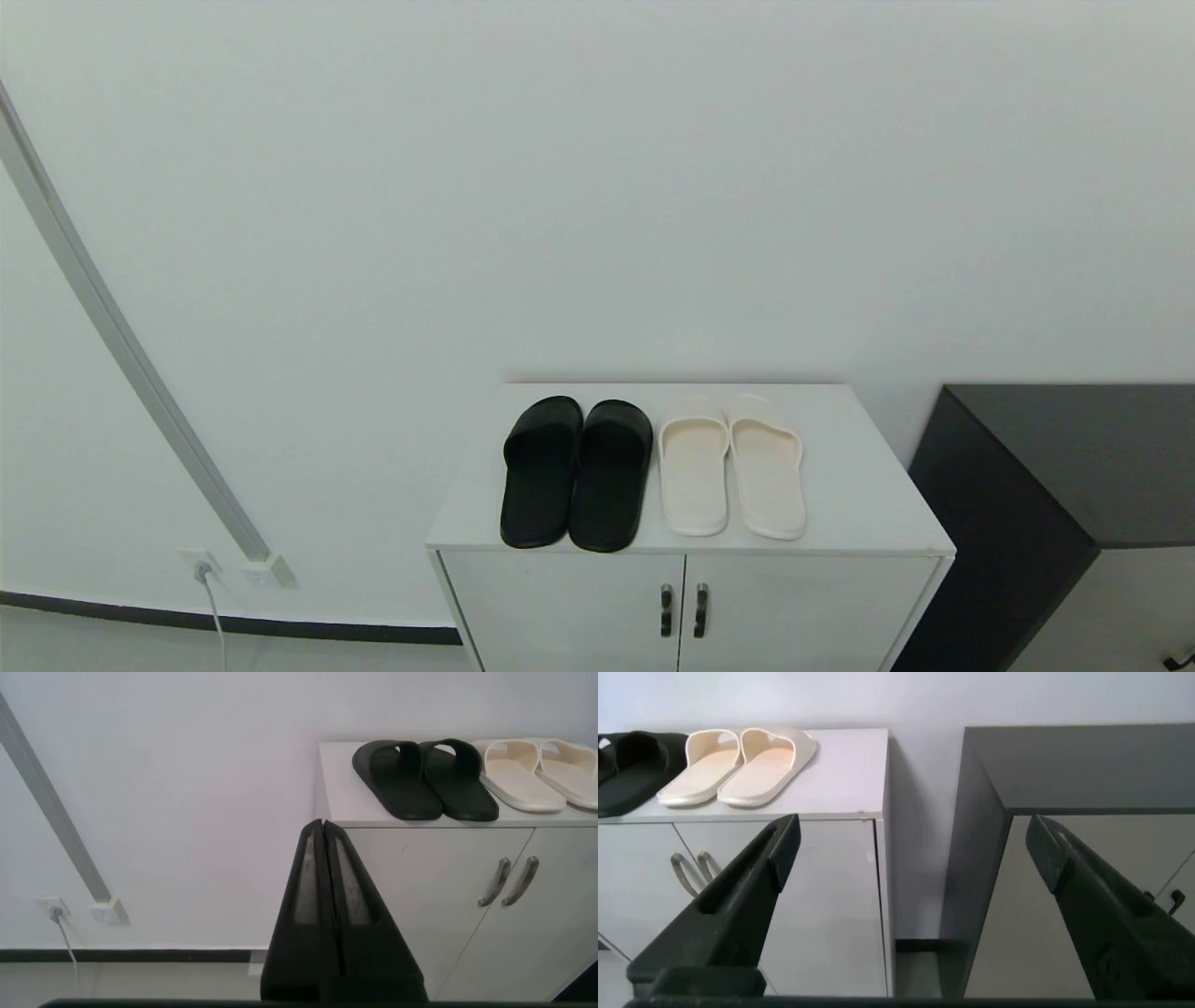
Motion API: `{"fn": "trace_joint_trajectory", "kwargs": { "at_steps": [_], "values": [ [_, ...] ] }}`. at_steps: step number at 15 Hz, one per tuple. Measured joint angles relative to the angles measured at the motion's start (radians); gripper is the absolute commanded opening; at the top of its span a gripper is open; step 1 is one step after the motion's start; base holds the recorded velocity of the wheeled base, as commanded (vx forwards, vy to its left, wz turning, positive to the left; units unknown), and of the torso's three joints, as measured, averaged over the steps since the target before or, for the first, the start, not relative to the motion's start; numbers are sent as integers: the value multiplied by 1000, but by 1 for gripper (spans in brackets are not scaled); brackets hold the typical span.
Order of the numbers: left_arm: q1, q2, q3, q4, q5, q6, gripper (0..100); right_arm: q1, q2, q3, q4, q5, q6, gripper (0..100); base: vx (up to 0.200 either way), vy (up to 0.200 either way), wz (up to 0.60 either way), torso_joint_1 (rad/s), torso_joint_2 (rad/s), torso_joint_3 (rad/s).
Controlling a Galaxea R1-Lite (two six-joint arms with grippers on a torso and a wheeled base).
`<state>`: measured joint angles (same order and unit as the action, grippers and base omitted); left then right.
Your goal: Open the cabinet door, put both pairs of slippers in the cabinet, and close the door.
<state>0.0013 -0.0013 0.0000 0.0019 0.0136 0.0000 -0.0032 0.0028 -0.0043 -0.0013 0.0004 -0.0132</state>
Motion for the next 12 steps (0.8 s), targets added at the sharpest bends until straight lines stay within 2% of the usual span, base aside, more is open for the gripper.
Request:
{"fn": "trace_joint_trajectory", "kwargs": {
  "at_steps": [2, 3, 5, 9, 12],
  "values": [
    [0, 0, 0, 0, 0, 0, 0, 4, 28, -72, 2, -1, 64, 100, 0, 0, 0, 0, 0, 0],
    [0, 0, 0, 0, 0, -1, 0, 12, 69, -149, 27, 0, 93, 100, 0, 0, 0, 0, 0, 0],
    [0, 0, 0, 0, 0, 0, 0, 26, 154, -238, 66, 22, 91, 100, 0, 0, 0, 0, 0, 0],
    [0, 0, 0, 0, -6, 0, 0, 54, 320, -202, 60, 111, 66, 100, 0, 0, 0, 0, 0, 0],
    [0, 0, 0, 0, -6, 0, 0, 75, 511, -220, -59, 126, 59, 100, 0, 0, 0, 0, 0, 0]
  ]
}}
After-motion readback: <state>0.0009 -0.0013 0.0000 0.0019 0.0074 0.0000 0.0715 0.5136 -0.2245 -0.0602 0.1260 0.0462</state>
